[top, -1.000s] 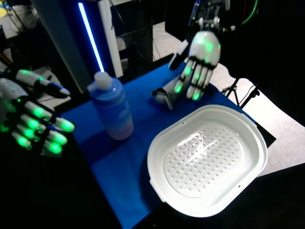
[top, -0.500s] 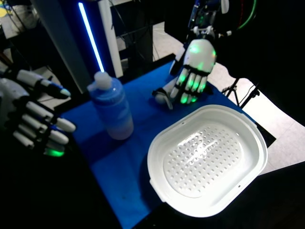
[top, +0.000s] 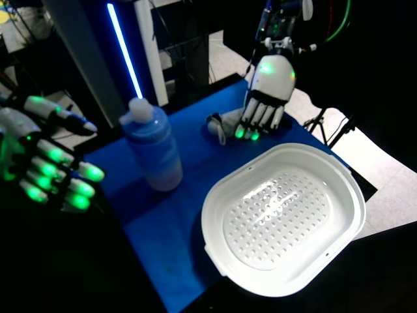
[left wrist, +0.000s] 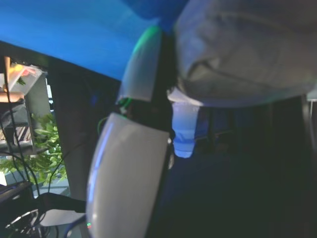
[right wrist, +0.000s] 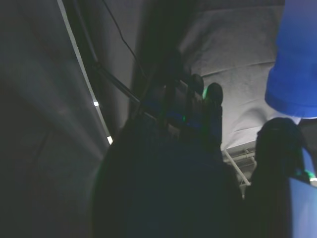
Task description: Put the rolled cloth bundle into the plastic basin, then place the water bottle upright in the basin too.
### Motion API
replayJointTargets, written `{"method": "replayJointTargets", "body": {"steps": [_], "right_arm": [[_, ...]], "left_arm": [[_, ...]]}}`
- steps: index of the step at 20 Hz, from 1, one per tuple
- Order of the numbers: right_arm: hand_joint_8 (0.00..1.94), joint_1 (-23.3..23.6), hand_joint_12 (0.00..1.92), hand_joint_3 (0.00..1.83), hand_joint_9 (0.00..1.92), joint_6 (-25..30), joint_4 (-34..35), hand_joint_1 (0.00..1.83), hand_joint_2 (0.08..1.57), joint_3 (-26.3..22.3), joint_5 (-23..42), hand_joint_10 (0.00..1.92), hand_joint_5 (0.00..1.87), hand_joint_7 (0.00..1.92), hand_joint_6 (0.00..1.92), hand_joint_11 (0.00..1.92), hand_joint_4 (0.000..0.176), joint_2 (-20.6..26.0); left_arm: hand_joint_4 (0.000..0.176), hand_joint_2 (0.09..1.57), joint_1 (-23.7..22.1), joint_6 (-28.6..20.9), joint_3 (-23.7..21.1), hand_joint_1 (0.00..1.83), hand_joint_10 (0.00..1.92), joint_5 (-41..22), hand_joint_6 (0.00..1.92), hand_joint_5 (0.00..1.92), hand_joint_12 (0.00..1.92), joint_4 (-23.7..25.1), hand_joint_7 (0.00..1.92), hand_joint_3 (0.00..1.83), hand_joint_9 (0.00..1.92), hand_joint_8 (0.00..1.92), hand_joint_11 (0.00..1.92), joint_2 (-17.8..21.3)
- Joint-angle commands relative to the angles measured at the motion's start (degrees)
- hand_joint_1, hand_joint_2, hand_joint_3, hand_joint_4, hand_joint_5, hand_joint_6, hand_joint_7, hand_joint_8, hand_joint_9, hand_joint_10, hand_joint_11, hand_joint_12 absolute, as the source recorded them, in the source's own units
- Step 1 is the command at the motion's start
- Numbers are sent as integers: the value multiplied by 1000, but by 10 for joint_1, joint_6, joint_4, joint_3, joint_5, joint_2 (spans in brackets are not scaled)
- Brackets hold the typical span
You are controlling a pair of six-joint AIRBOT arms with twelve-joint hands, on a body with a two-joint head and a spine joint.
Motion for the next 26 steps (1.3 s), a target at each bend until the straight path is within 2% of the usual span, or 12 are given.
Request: {"method": "replayJointTargets", "body": {"steps": [1,3,5,6,10,14,16,19,21,22,23,26], "right_arm": [[2,3,747,0,173,6,-2,185,1473,3,71,2,223,151,3,0,30,1],[0,3,746,2,168,6,-2,186,1480,3,71,0,217,146,0,0,33,1],[2,3,765,0,180,7,-2,190,1472,3,71,4,228,154,3,0,26,0],[0,3,747,2,168,7,-2,186,1480,3,71,0,217,146,0,0,33,0],[2,3,747,0,173,7,-2,185,1473,3,71,2,223,151,2,0,30,-2],[2,3,765,0,180,7,-2,190,1472,3,70,4,228,154,3,0,26,-3],[2,3,747,0,173,7,-2,185,1473,5,69,2,223,151,2,0,30,-6],[0,3,745,0,169,7,-2,185,1475,6,69,1,220,147,1,0,36,-6],[0,3,748,0,169,7,-2,189,1474,10,68,0,221,147,0,0,35,-10],[2,3,748,0,173,9,-2,188,1471,11,68,2,224,151,1,0,30,-11],[2,3,762,0,179,14,-2,190,1471,13,68,3,227,154,2,0,27,-13],[2,3,765,0,180,17,-2,190,1471,16,67,4,228,154,3,0,26,-14]], "left_arm": [[0,1242,-4,13,0,1661,1921,-37,1919,749,1921,-19,743,0,1062,1921,1281,-3],[0,1185,-4,39,0,1759,1921,-42,1921,945,1921,-49,889,0,1289,1921,1556,-4],[0,1165,-4,63,0,1601,1921,-48,1921,982,1921,-74,1117,0,1497,1921,1699,-6],[32,1138,-4,71,0,1562,1921,-54,1921,1005,1921,-86,1228,0,1588,1921,1755,-7],[92,1113,-17,78,-3,1656,1921,-89,1921,980,1921,-106,1274,0,1597,1921,1751,2],[102,1096,-52,78,-28,1724,1921,-158,1921,925,1921,-106,1283,0,1566,1921,1669,42],[132,1092,-83,79,-31,1795,1921,-196,1921,949,1921,-106,1293,0,1614,1921,1715,58],[133,1096,-121,116,-31,1666,1921,-209,1921,1148,1921,-119,1478,0,1726,1921,1806,63],[145,1098,-141,174,-17,1657,1921,-204,1921,1011,1921,-171,1268,4,1496,1921,1539,51],[170,1084,-145,176,-4,1656,1921,-200,1921,921,1921,-185,1140,0,1337,1921,1361,40],[175,1086,-147,177,14,1789,1921,-196,1921,927,1921,-202,1194,0,1452,1921,1446,23],[176,1084,-166,180,72,1807,1921,-150,1921,793,1921,-228,960,3,1242,1921,1368,-33]]}}
